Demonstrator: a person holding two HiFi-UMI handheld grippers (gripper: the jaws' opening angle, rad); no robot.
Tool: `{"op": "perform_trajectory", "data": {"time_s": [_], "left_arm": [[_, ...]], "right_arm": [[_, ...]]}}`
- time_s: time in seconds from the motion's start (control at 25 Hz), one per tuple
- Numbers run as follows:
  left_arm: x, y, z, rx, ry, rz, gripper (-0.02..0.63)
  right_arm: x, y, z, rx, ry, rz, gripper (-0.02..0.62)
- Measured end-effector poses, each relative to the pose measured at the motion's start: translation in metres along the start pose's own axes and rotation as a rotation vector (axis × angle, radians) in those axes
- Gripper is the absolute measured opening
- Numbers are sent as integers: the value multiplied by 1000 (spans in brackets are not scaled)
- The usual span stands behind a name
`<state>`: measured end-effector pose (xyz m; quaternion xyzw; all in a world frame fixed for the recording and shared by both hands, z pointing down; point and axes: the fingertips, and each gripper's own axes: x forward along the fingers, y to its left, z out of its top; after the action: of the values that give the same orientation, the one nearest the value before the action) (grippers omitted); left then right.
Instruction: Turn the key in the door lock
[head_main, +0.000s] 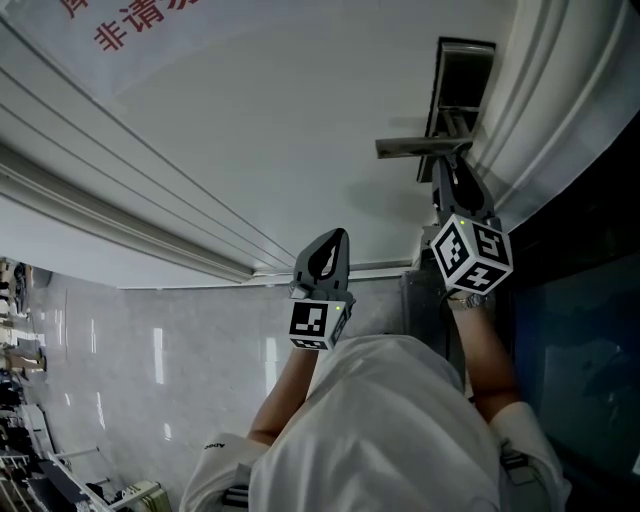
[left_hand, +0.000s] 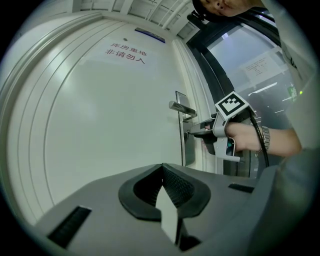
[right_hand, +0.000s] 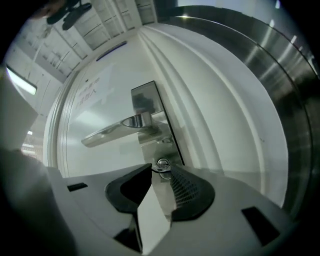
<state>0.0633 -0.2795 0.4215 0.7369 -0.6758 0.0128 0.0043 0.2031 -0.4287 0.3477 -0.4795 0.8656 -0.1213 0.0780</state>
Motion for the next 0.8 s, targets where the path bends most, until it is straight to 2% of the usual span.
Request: {"op": "perform_trajectory", "data": {"time_s": [0.16,0.48,0.68,0.8], "left_arm": [[-3,5,-4,-5,18,13,9],[-5,8,-3,-5,2,20,9],[-4,7,-3,-4,3,16,9],[-3,5,-4,-3,5,12,9]], "right_arm": [[0,-2,0,207,-3,19,119],[0,-7,-4,597,-7,75,120],[1,-7,-5,725,9,108,120],[0,-10,-8,867,18,129,120]]}}
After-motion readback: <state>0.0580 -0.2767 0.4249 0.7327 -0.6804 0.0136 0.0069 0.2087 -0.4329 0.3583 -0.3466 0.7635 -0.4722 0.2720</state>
